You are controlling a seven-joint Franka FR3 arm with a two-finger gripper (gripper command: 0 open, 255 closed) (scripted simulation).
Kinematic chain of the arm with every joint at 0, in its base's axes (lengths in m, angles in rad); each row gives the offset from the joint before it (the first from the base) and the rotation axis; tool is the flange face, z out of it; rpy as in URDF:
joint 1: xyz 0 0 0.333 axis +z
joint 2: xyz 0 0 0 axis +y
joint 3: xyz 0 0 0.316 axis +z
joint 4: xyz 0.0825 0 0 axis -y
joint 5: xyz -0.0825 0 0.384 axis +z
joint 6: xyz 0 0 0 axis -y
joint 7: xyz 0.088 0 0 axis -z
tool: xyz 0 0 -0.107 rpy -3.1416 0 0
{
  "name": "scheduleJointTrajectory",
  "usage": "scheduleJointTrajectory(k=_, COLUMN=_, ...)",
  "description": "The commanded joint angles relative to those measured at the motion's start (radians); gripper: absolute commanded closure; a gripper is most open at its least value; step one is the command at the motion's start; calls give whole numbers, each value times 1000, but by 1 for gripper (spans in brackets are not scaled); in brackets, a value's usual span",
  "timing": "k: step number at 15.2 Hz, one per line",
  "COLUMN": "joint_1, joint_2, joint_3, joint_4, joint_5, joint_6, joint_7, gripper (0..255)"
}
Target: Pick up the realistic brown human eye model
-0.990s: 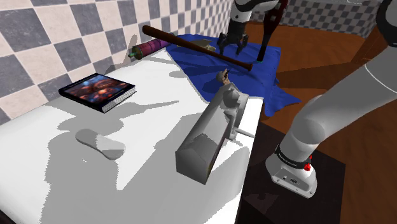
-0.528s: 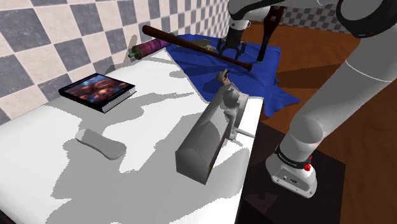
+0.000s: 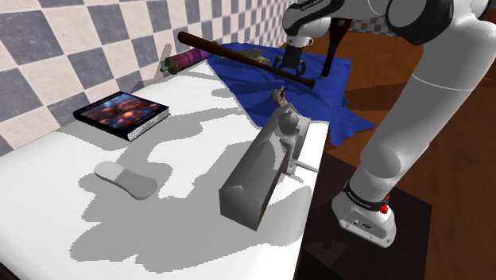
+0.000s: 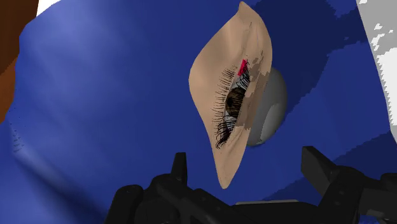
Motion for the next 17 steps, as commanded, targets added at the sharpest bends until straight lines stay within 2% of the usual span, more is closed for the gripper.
scheduleJointTrajectory(k=1, joint_1=-1, joint_2=13, joint_3=-1, joint_4=-15, joint_5=6, joint_6=26, joint_7=-4, gripper=0)
scheduleJointTrajectory(k=6, joint_1=-1, joint_2=30, joint_3=0, joint_4=-44, joint_5=14, joint_6=72, joint_7=-13, gripper=0)
scheduleJointTrajectory(k=7, joint_1=-1, joint_2=29, joint_3=0, joint_4=-45, joint_5=14, joint_6=72, joint_7=-13, gripper=255)
scheduleJointTrajectory(k=17, joint_1=-1, joint_2=24, joint_3=0, joint_4=-36, joint_5=12, joint_6=59, joint_7=-10, gripper=255)
